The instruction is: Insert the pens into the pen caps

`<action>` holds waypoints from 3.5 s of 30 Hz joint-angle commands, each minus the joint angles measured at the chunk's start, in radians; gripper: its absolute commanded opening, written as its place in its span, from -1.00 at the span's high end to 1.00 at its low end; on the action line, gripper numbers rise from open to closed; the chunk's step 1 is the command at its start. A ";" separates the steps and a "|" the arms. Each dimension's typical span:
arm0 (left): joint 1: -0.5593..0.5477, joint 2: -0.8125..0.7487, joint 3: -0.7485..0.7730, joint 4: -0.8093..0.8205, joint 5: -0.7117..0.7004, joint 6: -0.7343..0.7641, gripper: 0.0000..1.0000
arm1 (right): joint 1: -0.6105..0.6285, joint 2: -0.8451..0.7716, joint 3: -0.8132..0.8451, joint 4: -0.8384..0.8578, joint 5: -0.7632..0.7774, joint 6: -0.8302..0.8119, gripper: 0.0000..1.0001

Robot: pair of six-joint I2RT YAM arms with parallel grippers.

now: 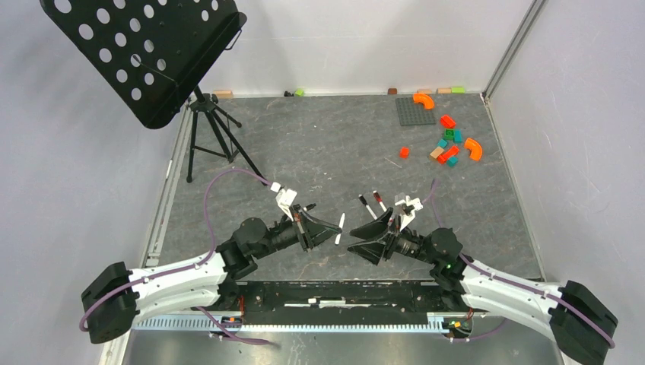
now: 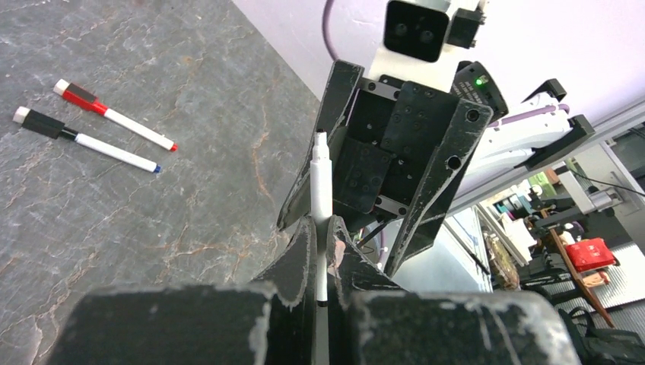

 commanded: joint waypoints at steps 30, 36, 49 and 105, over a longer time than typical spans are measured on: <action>-0.010 -0.026 -0.058 0.161 0.024 -0.043 0.96 | 0.115 0.351 0.125 0.351 -0.004 0.063 0.03; -0.010 -0.035 -0.062 0.153 0.019 -0.041 0.95 | 0.118 0.368 0.140 0.338 0.013 0.060 0.24; -0.011 -0.115 -0.088 0.088 -0.024 -0.001 0.57 | 0.122 0.404 0.162 0.285 0.011 0.038 1.00; -0.012 -0.369 -0.041 -0.227 -0.066 0.041 0.95 | 0.248 0.148 0.309 -0.336 0.170 -0.280 -0.11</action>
